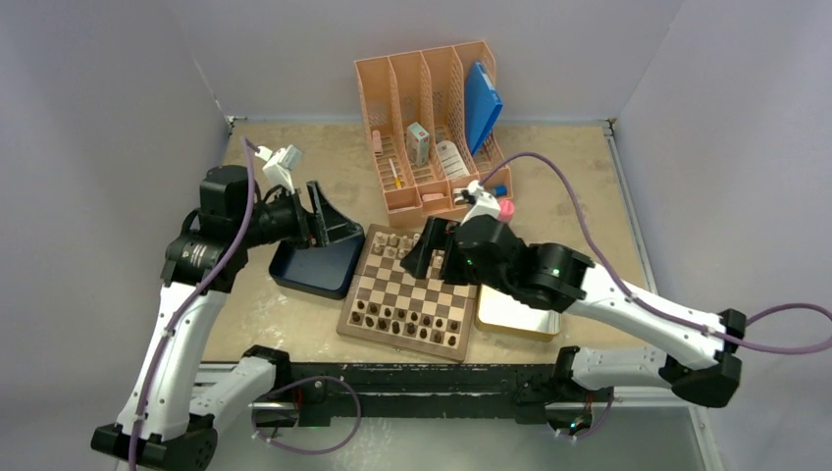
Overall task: Set up the chess pieces on the board
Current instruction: Reset both arms
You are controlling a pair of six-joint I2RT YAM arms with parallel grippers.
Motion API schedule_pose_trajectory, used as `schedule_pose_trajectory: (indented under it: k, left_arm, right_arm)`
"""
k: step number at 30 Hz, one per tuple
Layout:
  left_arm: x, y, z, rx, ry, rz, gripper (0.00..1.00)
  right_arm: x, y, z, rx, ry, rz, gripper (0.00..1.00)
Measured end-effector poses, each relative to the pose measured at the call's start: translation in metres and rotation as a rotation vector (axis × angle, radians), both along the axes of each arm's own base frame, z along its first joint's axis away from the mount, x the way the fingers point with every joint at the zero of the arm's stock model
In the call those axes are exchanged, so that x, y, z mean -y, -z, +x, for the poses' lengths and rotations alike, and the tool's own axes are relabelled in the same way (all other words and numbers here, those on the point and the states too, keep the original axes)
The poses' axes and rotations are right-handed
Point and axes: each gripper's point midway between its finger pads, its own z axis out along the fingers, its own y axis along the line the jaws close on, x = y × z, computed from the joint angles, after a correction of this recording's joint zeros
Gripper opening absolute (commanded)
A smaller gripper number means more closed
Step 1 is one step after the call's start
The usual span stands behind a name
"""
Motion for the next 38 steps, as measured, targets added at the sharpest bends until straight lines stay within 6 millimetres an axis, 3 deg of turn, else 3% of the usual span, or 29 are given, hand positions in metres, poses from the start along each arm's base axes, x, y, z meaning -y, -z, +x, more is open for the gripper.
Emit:
schedule_pose_trajectory:
  k: [6,12,15,22,25,28,33,38]
  left_arm:
    - [-0.003,-0.018,-0.02,0.093,0.007,-0.028,0.74]
    - [-0.01,-0.011,-0.029,0.111,-0.03,-0.017,0.75]
    - [-0.013,0.003,-0.029,0.088,-0.055,-0.003,0.75]
    - [-0.014,0.054,-0.029,-0.024,-0.06,0.022,0.75]
    - [-0.014,0.066,-0.035,-0.006,-0.053,0.015,0.75]
    - [-0.016,0.065,-0.04,0.053,-0.05,0.008,0.75]
    - [-0.016,0.055,-0.043,0.121,-0.042,-0.006,0.75]
    - [-0.015,0.055,-0.04,0.13,-0.039,-0.002,0.75]
  right_arm:
    - [0.02,-0.054,-0.007,0.096,0.016,0.205,0.99]
    - [0.032,-0.073,-0.008,0.146,0.036,0.281,0.99]
    - [0.031,-0.065,-0.007,0.157,0.033,0.27,0.99]
    - [0.034,0.008,-0.005,0.131,0.028,0.138,0.99]
    - [0.037,0.023,-0.003,0.138,0.036,0.12,0.99]
    - [0.043,0.024,-0.005,0.159,0.039,0.156,0.99]
    - [0.048,0.004,-0.007,0.209,0.041,0.245,0.99]
    - [0.047,-0.002,-0.006,0.227,0.034,0.244,0.99]
